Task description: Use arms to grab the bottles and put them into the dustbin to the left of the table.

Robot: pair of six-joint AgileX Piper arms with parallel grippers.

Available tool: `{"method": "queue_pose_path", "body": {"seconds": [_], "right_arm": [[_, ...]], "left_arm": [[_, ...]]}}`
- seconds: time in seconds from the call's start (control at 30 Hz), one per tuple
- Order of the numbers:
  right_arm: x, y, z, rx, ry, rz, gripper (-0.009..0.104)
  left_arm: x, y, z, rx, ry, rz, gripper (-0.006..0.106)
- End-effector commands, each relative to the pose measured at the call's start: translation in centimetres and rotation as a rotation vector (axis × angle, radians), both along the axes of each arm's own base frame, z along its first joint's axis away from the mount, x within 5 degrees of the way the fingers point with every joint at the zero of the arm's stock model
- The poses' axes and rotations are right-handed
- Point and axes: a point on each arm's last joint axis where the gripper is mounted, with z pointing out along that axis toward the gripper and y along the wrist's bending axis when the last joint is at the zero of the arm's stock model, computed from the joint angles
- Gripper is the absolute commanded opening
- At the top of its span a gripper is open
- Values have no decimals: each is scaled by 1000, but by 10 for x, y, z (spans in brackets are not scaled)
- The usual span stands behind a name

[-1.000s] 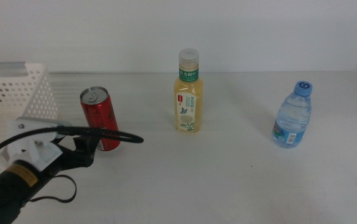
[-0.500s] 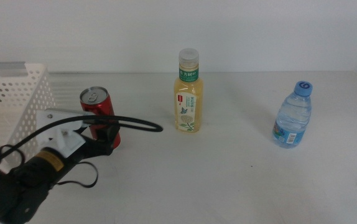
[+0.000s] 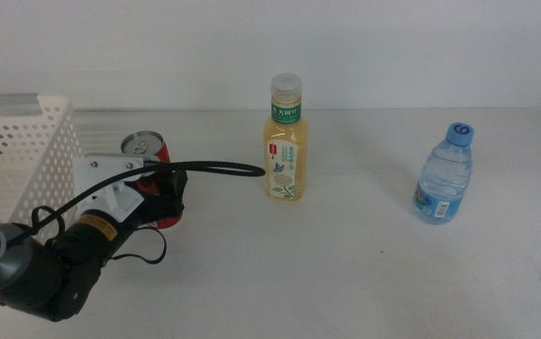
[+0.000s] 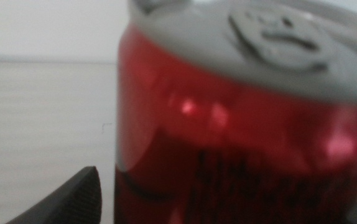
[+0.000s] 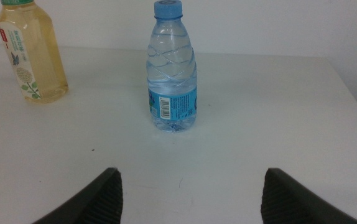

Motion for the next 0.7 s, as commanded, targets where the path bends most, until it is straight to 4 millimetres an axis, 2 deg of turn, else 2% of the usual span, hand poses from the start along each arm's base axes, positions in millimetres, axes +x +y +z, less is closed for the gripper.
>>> {"method": "queue_pose_path", "body": {"seconds": [0.0,0.13,0.23,0.33,0.57,0.67], "right_arm": [[-1,-1,11,-8,-112,-3,58],[-1,-1,11,-8,-112,-3,58],[-1,-1,11,-8,-112,-3,58],[-1,0,11,-8,-112,-2,58],[-1,0,11,-8,-112,-2,58],[-1,0,11,-8,-112,-2,58]], "left_arm": [[7,-2,23,-38,-122,5,90],[6,-5,24,-30,-134,-36,88],[7,-4,23,-27,-115,-23,80],[7,-3,22,-39,-106,-10,60],[5,-7,27,-96,-91,-48,-3],[2,-9,39,-68,-80,-79,-5]]}}
